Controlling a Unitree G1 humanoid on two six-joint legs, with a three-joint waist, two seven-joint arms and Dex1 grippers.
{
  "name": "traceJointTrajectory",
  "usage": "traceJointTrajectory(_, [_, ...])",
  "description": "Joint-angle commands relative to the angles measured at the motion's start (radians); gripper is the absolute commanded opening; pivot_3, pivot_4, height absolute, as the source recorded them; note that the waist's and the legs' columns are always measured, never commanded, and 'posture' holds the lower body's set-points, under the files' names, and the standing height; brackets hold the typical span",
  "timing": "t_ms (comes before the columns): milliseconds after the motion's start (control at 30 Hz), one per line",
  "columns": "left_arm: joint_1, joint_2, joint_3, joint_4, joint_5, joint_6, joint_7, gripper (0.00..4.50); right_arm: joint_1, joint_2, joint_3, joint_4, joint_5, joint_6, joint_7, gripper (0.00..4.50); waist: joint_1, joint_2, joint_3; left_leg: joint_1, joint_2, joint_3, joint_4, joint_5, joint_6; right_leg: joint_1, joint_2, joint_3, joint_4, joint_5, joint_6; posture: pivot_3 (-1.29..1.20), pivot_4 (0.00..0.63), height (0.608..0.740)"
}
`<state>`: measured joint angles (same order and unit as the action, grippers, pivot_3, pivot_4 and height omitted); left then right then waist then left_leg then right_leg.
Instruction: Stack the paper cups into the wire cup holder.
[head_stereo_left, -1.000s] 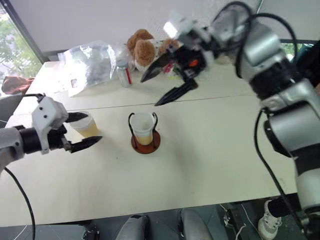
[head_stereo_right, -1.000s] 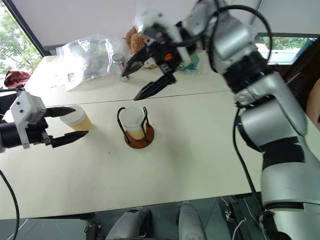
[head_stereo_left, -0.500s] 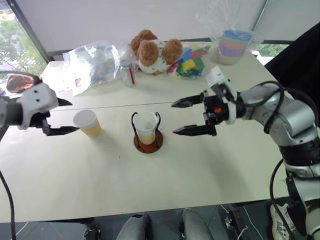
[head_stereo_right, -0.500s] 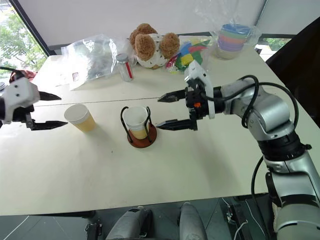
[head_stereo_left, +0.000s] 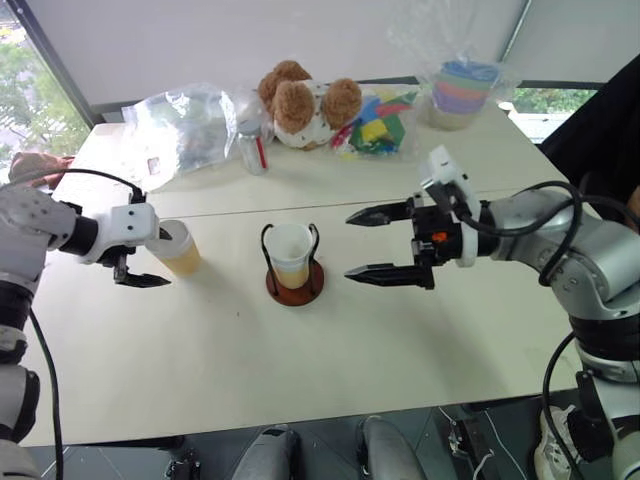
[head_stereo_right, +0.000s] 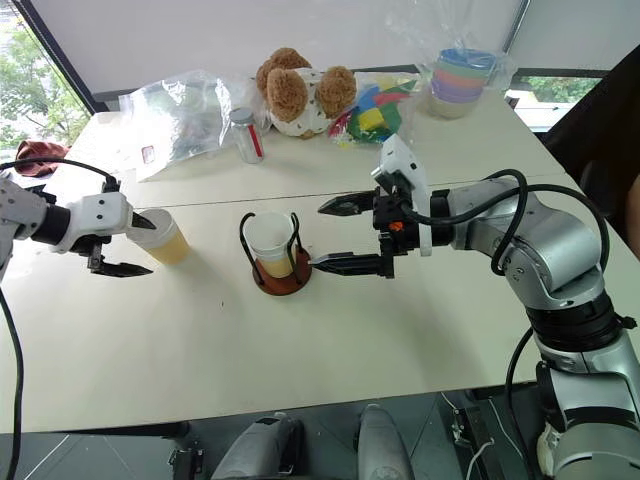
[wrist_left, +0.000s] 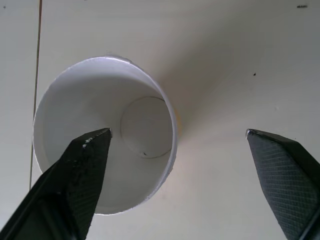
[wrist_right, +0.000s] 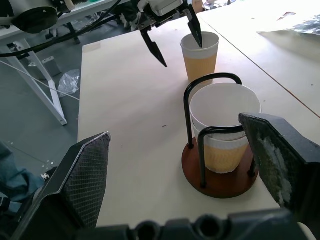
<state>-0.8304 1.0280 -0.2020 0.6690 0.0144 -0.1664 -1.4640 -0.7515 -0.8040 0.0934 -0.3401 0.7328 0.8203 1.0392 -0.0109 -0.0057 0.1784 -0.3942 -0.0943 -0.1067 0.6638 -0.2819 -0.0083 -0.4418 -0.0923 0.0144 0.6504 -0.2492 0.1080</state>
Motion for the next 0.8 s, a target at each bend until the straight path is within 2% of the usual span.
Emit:
traceJointTrajectory(33, [-0.042, -0.005, 0.008, 0.034, 0.015, -0.034, -0.020, 2.83, 0.002, -0.006, -0.047, -0.015, 0.007, -0.015, 0.008, 4.50, -0.001, 0.000, 0.000, 0.000, 0.000, 0.000, 0.000, 0.000, 0.000, 0.000, 0.000, 0.000, 0.000, 0.000, 0.000, 0.00, 0.150, 0.740])
traceJointTrajectory(100, [-0.050, -0.011, 0.010, 0.047, 0.019, -0.042, -0.027, 1.70, 0.006, -0.002, -0.044, -0.017, -0.001, -0.017, 0.007, 4.50, -0.003, 0.000, 0.000, 0.000, 0.000, 0.000, 0.001, 0.000, 0.000, 0.000, 0.000, 0.000, 0.000, 0.000, 0.001, 0.00, 0.150, 0.740])
traceJointTrajectory(200, [-0.056, -0.019, 0.012, 0.056, 0.024, -0.045, -0.032, 0.25, 0.007, 0.003, -0.043, -0.018, -0.006, -0.016, 0.006, 4.50, -0.004, 0.000, 0.000, 0.000, 0.000, 0.000, 0.000, 0.000, 0.000, 0.000, 0.000, 0.000, 0.000, 0.000, 0.001, 0.00, 0.150, 0.740])
traceJointTrajectory(233, [-0.057, -0.022, 0.012, 0.058, 0.027, -0.047, -0.032, 0.05, 0.007, 0.002, -0.043, -0.015, -0.007, -0.017, 0.008, 4.50, -0.004, 0.000, 0.000, 0.000, 0.000, 0.000, 0.000, 0.000, 0.000, 0.000, 0.000, 0.000, 0.000, 0.000, 0.001, 0.00, 0.150, 0.740])
traceJointTrajectory(500, [-0.111, -0.038, 0.011, 0.086, 0.056, -0.072, -0.023, 0.05, 0.010, -0.015, -0.044, 0.000, -0.029, -0.018, 0.023, 4.50, -0.002, -0.001, 0.000, 0.000, 0.000, 0.000, 0.001, 0.000, 0.000, 0.000, 0.000, 0.000, 0.000, 0.000, 0.001, 0.00, 0.150, 0.740])
traceJointTrajectory(633, [-0.284, -0.048, -0.001, 0.096, 0.081, -0.074, -0.055, 0.05, 0.007, -0.056, -0.071, 0.025, -0.047, -0.026, 0.044, 4.50, 0.002, -0.003, 0.001, -0.003, 0.000, -0.002, 0.003, 0.000, 0.000, 0.000, 0.001, -0.002, 0.000, 0.001, 0.001, 0.00, 0.150, 0.740])
traceJointTrajectory(733, [-0.488, -0.105, -0.023, 0.049, -0.003, 0.058, -0.137, 0.05, -0.010, -0.105, -0.085, 0.085, -0.100, -0.061, 0.053, 4.50, 0.004, -0.004, 0.000, -0.007, -0.001, -0.003, 0.005, 0.000, 0.000, -0.001, 0.001, -0.003, -0.002, 0.002, 0.004, 0.00, 0.150, 0.740])
traceJointTrajectory(800, [-0.556, -0.089, -0.115, -0.057, -0.178, 0.206, -0.150, 0.05, -0.010, -0.128, -0.089, 0.111, -0.123, -0.083, 0.063, 4.50, -0.002, -0.003, 0.000, -0.010, -0.002, -0.003, 0.008, 0.000, 0.000, -0.001, 0.000, -0.003, -0.001, 0.003, 0.005, 0.00, 0.150, 0.740])
